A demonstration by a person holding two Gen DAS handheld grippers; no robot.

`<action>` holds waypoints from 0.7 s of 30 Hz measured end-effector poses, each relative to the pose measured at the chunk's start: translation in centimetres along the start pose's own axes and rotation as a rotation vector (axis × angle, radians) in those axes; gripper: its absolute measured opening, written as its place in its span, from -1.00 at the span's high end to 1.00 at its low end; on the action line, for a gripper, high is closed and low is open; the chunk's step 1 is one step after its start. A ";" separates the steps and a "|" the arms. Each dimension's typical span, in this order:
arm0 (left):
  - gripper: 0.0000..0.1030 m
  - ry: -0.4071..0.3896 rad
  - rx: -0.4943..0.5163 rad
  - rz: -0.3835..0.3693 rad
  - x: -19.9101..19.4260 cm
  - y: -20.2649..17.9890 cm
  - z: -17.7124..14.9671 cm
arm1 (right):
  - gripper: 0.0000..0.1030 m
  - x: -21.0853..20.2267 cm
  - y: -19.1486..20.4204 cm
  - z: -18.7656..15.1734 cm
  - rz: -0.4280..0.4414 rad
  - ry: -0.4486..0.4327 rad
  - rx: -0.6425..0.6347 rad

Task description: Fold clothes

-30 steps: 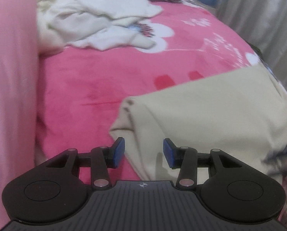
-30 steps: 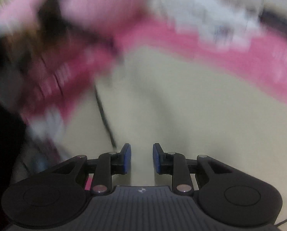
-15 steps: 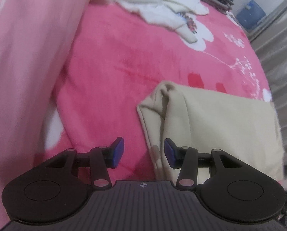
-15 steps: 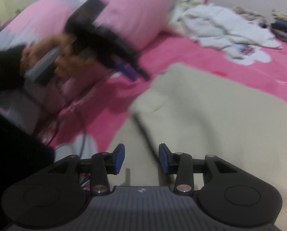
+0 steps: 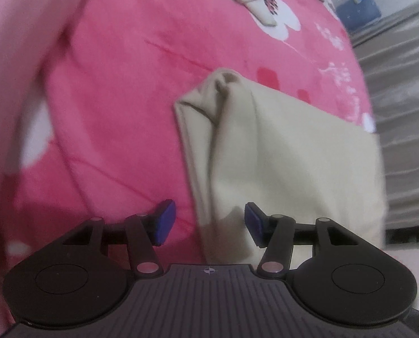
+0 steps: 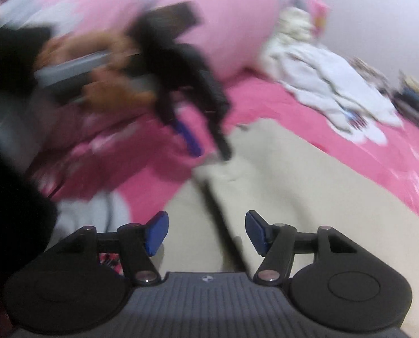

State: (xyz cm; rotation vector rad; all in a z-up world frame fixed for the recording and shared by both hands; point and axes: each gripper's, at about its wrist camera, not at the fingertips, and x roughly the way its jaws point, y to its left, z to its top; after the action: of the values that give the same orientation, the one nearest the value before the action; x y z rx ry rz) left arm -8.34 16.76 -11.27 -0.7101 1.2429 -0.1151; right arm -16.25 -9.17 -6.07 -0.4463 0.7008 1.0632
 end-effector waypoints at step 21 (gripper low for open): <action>-0.10 0.059 0.052 0.041 0.7 -1.3 -1.7 | -0.68 3.3 0.5 -0.8 0.071 0.064 0.110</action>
State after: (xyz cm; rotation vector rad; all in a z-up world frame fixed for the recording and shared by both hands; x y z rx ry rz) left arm -9.19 14.70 -11.38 -0.6392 1.3056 -0.1347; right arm -15.96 -7.37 -8.97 -0.3642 0.8328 1.0744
